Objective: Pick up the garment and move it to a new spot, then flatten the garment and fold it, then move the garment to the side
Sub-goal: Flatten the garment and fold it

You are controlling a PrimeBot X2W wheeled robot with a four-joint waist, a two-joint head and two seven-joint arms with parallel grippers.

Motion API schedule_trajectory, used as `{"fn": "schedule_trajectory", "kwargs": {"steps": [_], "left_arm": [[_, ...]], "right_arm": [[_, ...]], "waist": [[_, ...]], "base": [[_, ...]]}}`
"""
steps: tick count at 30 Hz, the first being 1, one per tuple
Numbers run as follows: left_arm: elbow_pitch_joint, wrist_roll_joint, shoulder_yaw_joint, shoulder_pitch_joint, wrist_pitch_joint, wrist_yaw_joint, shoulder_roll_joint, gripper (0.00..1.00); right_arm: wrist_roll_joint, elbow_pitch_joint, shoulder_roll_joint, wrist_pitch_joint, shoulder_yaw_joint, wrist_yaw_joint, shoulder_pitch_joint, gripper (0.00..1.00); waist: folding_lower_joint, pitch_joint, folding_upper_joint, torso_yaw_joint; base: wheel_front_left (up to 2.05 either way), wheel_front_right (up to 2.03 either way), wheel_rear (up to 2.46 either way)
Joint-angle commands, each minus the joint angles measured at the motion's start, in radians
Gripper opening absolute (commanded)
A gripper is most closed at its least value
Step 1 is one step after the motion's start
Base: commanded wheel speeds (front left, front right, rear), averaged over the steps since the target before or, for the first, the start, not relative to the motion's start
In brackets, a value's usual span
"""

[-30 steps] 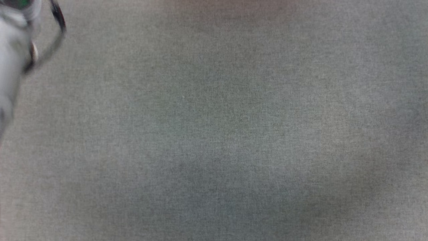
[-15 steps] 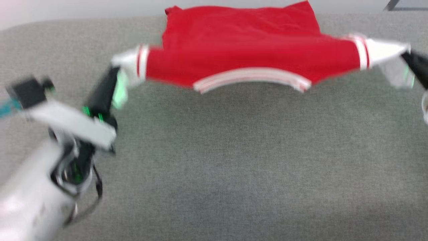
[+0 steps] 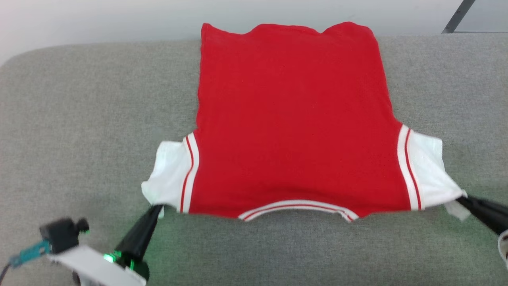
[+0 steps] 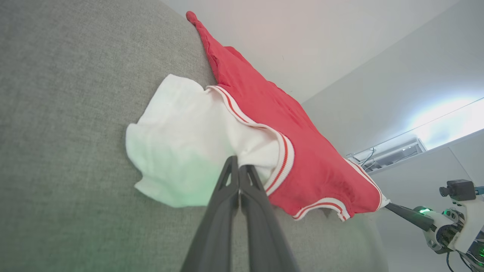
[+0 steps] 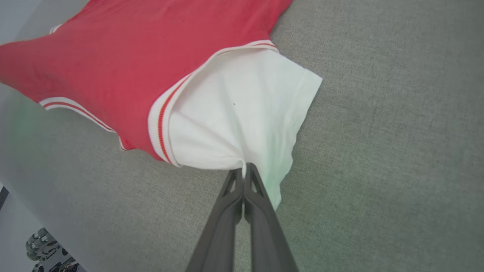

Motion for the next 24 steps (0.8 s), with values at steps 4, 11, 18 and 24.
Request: {"fn": "schedule_trajectory", "kwargs": {"steps": [4, 11, 18, 24], "left_arm": [[-0.076, 0.011, 0.043, 0.115, -0.003, 0.01, 0.017, 0.0], [-0.224, 0.031, 0.14, 0.309, -0.003, 0.041, 0.044, 0.0], [-0.343, 0.064, 0.191, 0.428, -0.003, 0.085, 0.06, 0.0], [-0.345, 0.076, 0.17, 0.382, 0.015, 0.084, 0.043, 0.0]], "right_arm": [[-0.014, -0.078, 0.002, 0.045, -0.102, -0.001, 0.14, 0.0], [-0.042, -0.233, 0.052, 0.152, -0.305, -0.001, 0.368, 0.0], [-0.099, -0.391, 0.154, 0.28, -0.5, -0.001, 0.542, 0.0], [-0.148, -0.451, 0.219, 0.395, -0.516, -0.001, 0.55, 0.0]], "waist": [[0.0, -0.001, 0.0, 0.001], [0.0, -0.002, 0.0, 0.004], [0.0, 0.007, 0.0, 0.008], [0.0, 0.018, 0.0, 0.003]], "base": [[0.0, 0.0, 0.0], [0.0, 0.0, 0.0], [0.0, 0.0, 0.0], [0.0, 0.0, 0.0]]}}
